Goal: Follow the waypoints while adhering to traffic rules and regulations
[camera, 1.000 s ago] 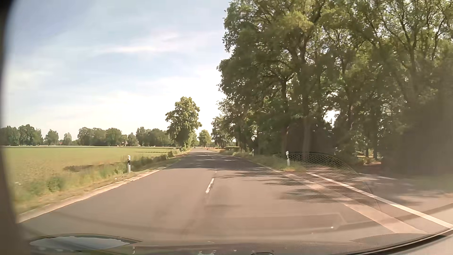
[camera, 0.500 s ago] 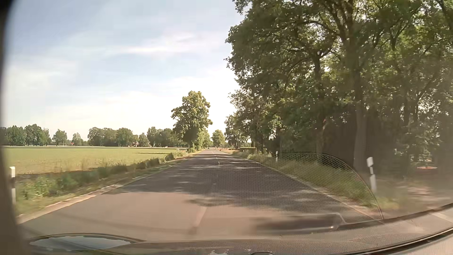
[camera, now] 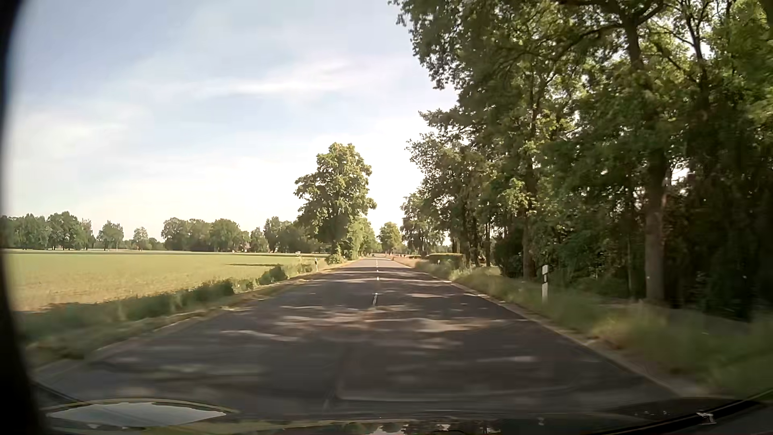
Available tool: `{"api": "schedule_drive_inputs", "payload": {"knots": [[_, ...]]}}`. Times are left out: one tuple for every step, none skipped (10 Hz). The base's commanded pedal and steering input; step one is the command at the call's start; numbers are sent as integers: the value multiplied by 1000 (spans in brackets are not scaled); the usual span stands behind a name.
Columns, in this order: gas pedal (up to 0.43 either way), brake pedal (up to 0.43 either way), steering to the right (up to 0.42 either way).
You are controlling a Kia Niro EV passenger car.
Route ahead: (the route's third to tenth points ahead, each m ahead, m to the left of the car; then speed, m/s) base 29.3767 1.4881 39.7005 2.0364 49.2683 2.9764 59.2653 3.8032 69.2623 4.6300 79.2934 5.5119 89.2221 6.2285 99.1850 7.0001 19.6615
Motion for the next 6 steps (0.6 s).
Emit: {"api": "schedule_drive_inputs", "payload": {"knots": [[157,0,-19],[157,0,-17],[157,0,-15],[177,0,-15],[189,0,-15],[209,0,-14]]}}
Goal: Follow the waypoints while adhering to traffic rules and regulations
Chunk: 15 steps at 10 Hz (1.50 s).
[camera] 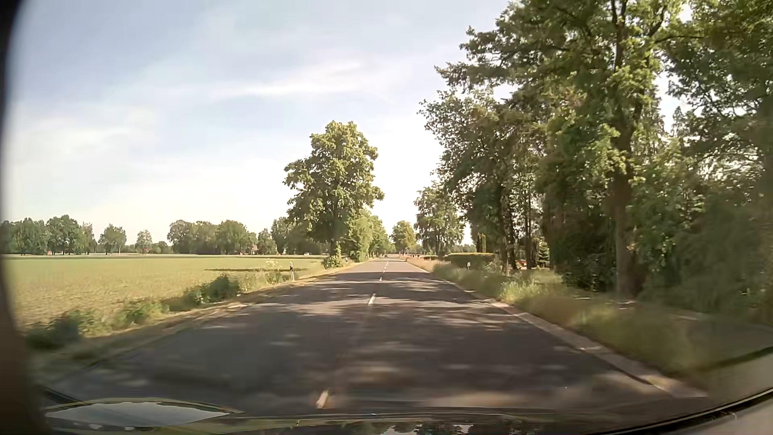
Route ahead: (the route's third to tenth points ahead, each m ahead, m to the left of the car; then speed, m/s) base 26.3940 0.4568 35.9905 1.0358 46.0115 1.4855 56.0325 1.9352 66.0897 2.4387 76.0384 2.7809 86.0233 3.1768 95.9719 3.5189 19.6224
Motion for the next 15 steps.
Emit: {"api": "schedule_drive_inputs", "payload": {"knots": [[209,0,-14],[209,0,-14],[209,0,-13],[209,0,-12],[220,0,-12],[220,0,-10],[220,0,-8],[220,0,-4],[220,0,-2],[220,0,-2],[220,0,-3],[220,0,-4],[220,0,-4],[220,0,-5],[220,0,-5]]}}
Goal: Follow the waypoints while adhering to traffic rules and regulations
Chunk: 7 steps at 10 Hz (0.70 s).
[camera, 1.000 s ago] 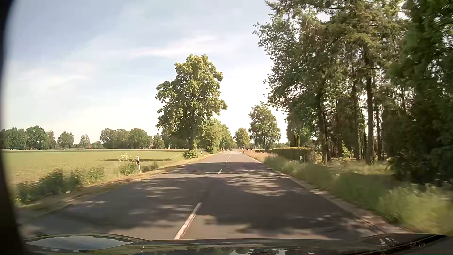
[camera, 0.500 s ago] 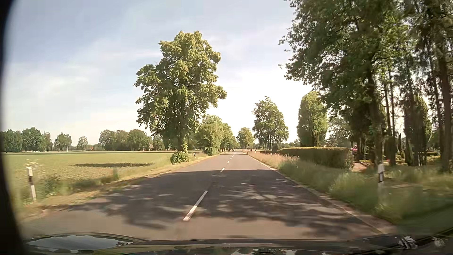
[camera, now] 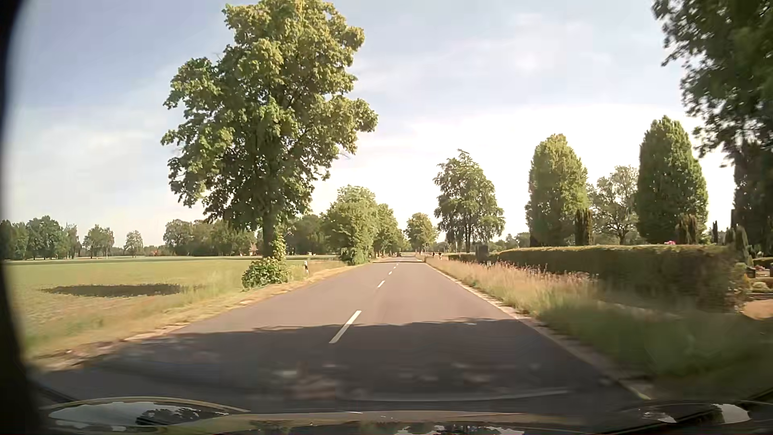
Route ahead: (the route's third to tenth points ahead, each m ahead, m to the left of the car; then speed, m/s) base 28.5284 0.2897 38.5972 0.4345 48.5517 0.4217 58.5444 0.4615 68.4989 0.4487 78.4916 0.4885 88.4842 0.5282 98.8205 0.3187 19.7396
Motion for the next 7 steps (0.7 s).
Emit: {"api": "schedule_drive_inputs", "payload": {"knots": [[220,0,-5],[220,0,-5],[220,0,-3],[220,0,-3],[220,0,-3],[220,0,-3],[220,0,-2]]}}
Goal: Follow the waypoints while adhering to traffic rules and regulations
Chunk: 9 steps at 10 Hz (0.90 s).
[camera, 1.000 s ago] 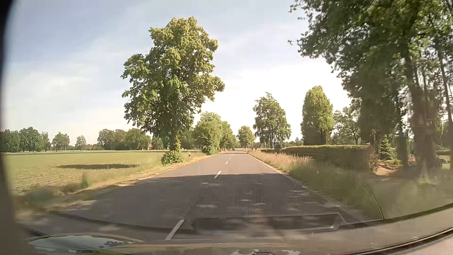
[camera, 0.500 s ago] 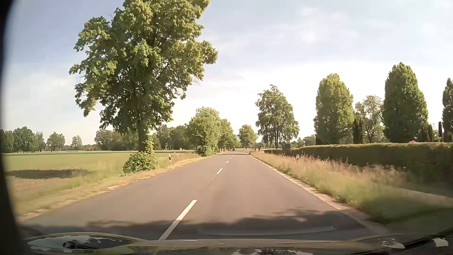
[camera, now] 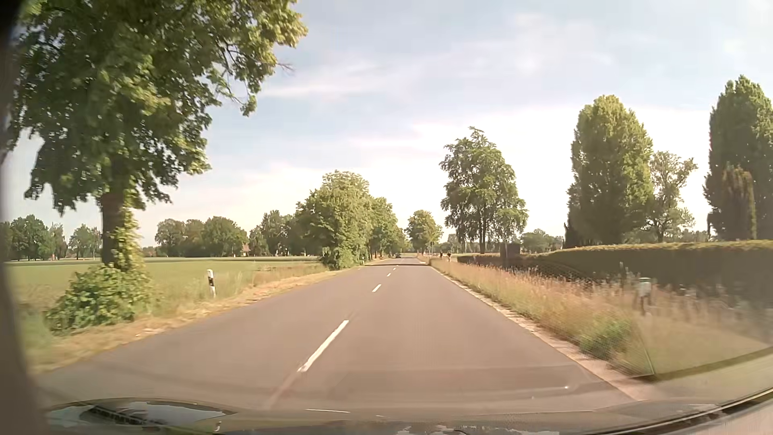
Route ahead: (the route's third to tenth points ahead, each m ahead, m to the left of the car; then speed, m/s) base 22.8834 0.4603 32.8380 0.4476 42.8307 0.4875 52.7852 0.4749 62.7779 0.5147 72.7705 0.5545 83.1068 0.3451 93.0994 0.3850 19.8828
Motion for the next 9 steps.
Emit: {"api": "schedule_drive_inputs", "payload": {"knots": [[220,0,-3],[220,0,-2],[220,0,-3],[220,0,-2],[220,0,-2],[220,0,-2],[220,0,-2],[220,0,-2],[220,0,-3]]}}
